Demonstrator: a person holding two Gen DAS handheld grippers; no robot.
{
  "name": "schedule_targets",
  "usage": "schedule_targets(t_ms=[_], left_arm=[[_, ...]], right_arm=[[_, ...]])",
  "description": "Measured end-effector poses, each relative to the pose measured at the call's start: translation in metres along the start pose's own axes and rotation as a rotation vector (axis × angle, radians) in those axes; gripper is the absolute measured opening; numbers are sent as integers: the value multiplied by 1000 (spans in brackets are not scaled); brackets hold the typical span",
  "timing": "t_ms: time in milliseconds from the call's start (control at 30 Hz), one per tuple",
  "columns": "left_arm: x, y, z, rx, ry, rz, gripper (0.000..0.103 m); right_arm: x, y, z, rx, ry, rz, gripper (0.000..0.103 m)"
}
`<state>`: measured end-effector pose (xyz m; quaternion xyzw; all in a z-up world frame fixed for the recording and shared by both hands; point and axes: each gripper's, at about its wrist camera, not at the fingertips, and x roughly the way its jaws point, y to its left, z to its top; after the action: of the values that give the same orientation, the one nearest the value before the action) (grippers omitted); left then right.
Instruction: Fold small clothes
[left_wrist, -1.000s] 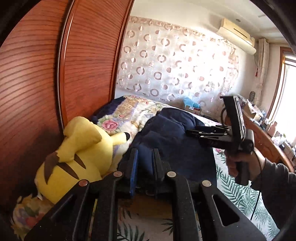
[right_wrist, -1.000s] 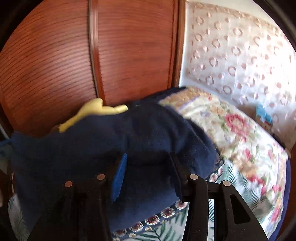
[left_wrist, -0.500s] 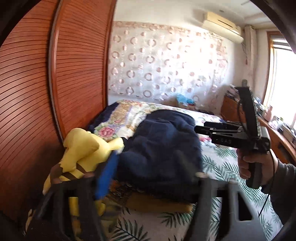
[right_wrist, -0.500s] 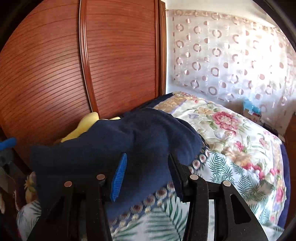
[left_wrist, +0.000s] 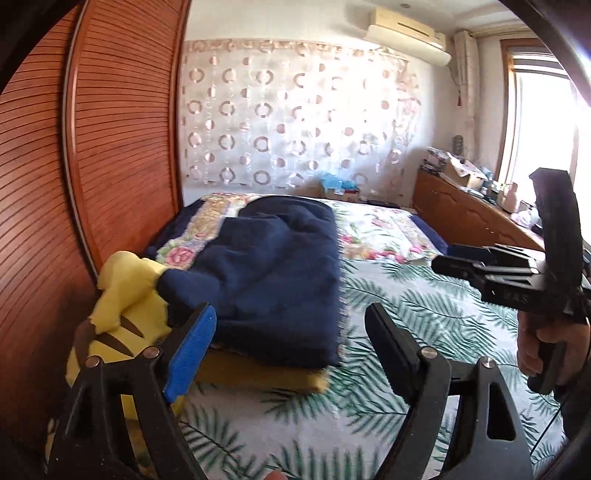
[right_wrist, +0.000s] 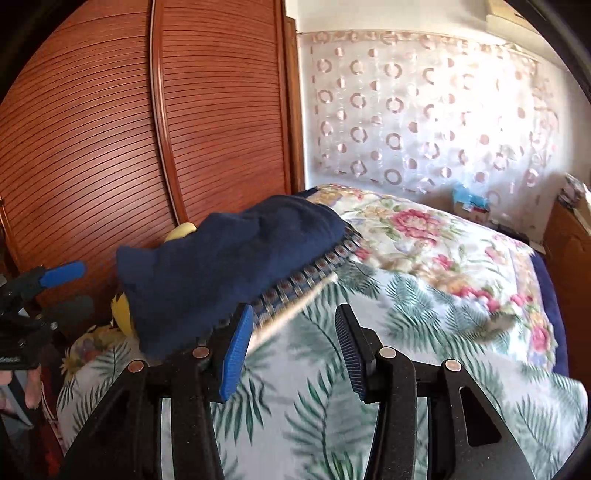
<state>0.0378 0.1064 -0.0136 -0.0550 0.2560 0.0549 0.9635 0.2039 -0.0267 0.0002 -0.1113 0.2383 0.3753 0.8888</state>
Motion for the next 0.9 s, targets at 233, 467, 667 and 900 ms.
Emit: schedule_targets(t_ms=[233,467,667,900], left_arm=[[-11,-35,-6,45,1,-74,83],[-23,-69,-1,82,1,-104,83],[-35,-93,7,113,-19,-101,83],[-53,-108,27,102,-74,-119,83]], right_arm=[[-72,7,-32,35,-23,-74,74],[-137,10,-60,99,-59,-168,85],[-181,16,-66,139,-96,-240,85],[-233,25,-66,179,-162,-332,85]])
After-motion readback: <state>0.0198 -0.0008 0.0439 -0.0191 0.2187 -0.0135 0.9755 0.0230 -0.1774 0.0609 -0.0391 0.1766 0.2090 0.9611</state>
